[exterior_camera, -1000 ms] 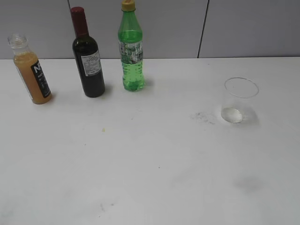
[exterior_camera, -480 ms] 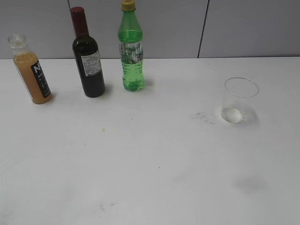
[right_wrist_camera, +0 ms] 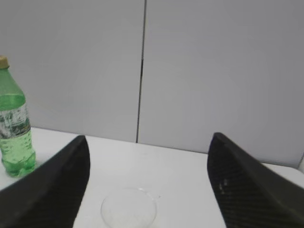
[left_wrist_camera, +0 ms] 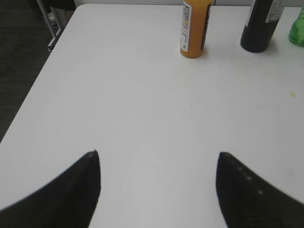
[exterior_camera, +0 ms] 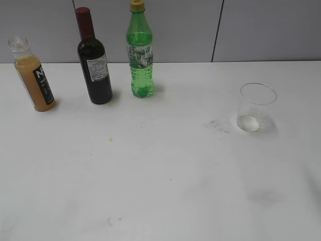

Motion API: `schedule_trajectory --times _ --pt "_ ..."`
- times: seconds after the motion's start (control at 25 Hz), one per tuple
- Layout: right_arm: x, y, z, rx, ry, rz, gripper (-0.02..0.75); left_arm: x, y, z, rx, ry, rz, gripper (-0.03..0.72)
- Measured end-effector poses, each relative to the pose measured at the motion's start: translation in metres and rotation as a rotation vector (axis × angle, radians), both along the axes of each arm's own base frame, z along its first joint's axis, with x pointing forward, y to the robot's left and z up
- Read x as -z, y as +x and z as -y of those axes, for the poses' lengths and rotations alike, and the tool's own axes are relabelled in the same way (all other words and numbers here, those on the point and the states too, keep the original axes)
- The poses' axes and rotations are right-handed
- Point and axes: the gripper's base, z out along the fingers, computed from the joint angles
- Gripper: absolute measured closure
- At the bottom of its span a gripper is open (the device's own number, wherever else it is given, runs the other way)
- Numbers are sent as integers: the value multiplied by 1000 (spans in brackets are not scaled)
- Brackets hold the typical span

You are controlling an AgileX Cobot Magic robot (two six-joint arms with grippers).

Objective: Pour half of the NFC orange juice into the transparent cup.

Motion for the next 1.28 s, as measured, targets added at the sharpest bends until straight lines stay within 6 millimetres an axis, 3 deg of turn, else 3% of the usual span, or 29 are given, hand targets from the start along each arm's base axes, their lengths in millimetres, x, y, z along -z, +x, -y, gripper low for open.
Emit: schedule_trajectory --times 0.4,0.6,1.08,1.28 --pt "64 39 -13 -49 20 -198 144 0 0 0 0 0 0 104" --pt "98 54 -17 -56 74 -305 90 0 0 0 0 0 0 104" --pt "157 73 -24 -83 112 -332 80 0 0 0 0 0 0 104" --pt "192 75 -20 -42 86 -400 80 0 0 0 0 0 0 104"
